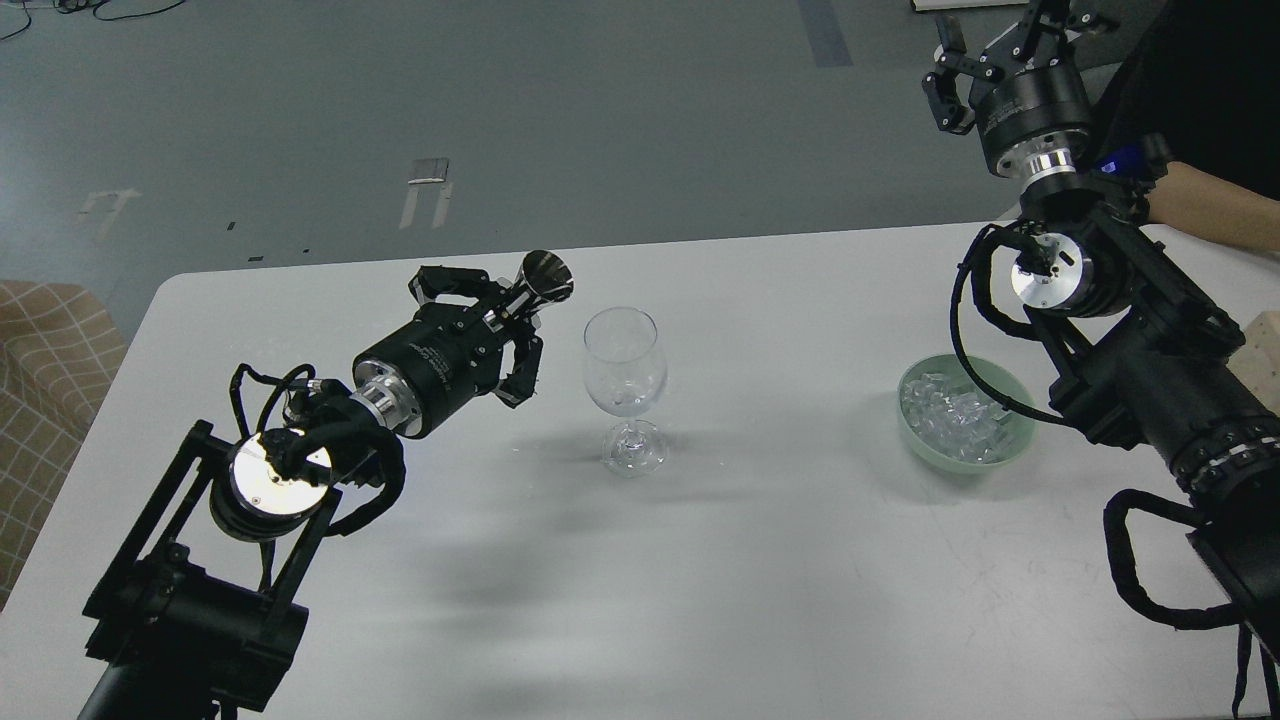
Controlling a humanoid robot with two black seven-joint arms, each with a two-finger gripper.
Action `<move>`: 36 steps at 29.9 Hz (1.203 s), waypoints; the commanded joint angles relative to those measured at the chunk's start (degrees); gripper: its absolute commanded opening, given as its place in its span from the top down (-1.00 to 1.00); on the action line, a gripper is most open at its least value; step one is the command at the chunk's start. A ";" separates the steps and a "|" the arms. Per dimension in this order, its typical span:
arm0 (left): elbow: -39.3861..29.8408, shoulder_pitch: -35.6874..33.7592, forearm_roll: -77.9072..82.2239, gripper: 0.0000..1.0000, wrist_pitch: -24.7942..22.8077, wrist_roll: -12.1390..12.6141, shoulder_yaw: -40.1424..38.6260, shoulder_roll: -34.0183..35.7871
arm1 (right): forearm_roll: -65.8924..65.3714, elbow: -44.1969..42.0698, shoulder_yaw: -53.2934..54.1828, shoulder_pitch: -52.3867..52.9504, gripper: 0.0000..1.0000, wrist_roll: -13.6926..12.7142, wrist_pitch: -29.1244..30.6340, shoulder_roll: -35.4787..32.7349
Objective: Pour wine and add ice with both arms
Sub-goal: 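Move the jigger over the wine glass and tilt it to pour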
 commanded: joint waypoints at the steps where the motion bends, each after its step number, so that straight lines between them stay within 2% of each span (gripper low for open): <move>1: -0.17 -0.19 1.63 1.00 0.09 0.02 1.11 0.09 | 0.00 -0.01 0.00 0.06 -1.00 0.00 -0.01 -0.04; 10: -0.17 -0.81 6.37 1.00 0.00 1.16 1.55 0.00 | 0.00 -0.01 0.00 -0.03 -1.00 0.00 -0.01 -0.04; 36: -3.87 -0.10 20.34 1.00 -0.09 1.60 4.63 0.53 | 0.00 -0.01 0.00 -0.03 -1.00 0.00 -0.01 -0.04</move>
